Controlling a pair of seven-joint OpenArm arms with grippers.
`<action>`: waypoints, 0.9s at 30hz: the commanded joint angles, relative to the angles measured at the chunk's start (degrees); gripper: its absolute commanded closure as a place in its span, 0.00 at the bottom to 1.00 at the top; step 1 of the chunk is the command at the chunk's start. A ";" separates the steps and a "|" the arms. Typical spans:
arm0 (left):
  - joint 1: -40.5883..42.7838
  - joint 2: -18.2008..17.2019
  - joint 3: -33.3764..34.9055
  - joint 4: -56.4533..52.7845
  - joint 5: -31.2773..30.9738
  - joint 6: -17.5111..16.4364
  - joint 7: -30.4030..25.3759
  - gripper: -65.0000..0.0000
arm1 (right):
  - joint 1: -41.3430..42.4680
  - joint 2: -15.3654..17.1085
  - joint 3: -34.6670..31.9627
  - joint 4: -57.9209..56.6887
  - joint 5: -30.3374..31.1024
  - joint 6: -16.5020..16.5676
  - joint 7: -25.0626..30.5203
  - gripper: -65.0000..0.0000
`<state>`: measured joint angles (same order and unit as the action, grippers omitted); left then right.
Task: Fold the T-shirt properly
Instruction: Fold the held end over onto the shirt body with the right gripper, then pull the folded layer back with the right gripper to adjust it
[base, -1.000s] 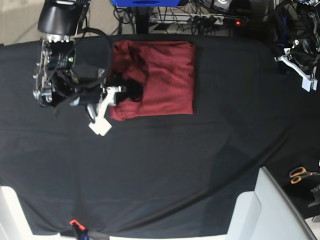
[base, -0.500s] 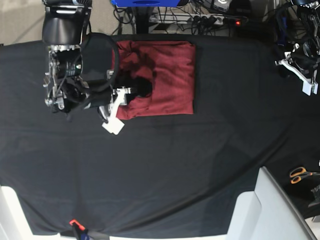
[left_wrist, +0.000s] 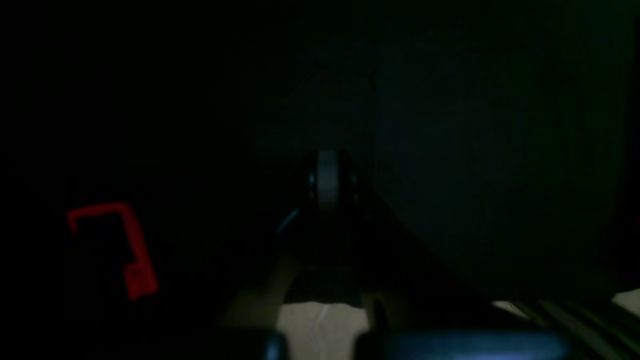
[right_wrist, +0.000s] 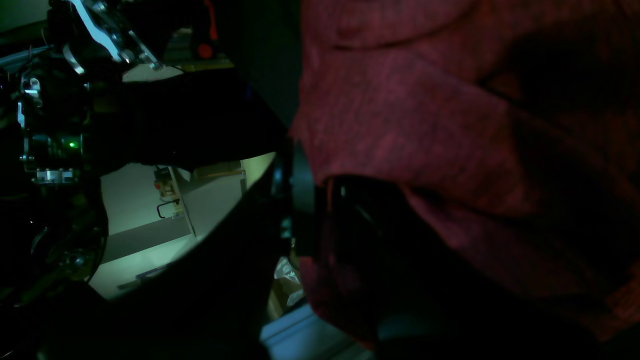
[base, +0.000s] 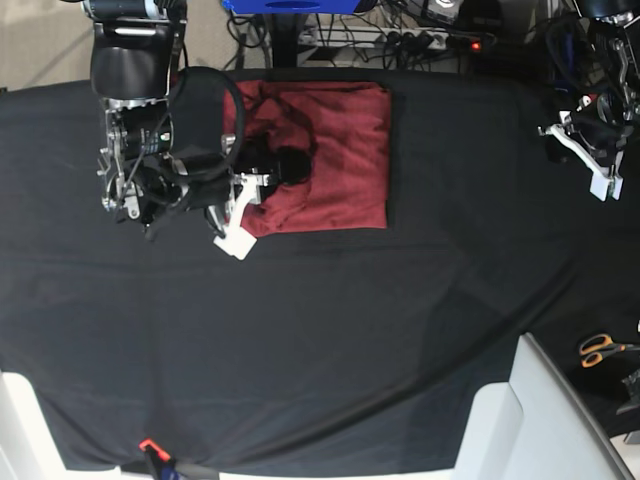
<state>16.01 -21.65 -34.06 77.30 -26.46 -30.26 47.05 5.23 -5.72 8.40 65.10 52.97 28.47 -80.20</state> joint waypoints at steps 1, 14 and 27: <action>-0.23 -0.81 -0.35 0.90 0.92 -0.29 -0.76 1.00 | 1.40 -0.31 -0.01 0.53 1.75 0.23 0.20 0.99; -1.28 -0.02 -0.35 0.90 3.03 -0.29 -0.76 1.00 | 2.19 -0.66 -0.10 -5.80 6.68 -2.23 0.20 0.99; -1.28 -0.02 -0.35 0.90 3.21 -0.29 -0.76 1.00 | 3.86 -0.75 -3.61 -6.68 7.91 -2.58 0.20 0.13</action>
<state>15.05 -20.49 -34.06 77.28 -22.72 -30.26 47.09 7.64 -6.02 4.84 57.67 58.89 25.91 -79.83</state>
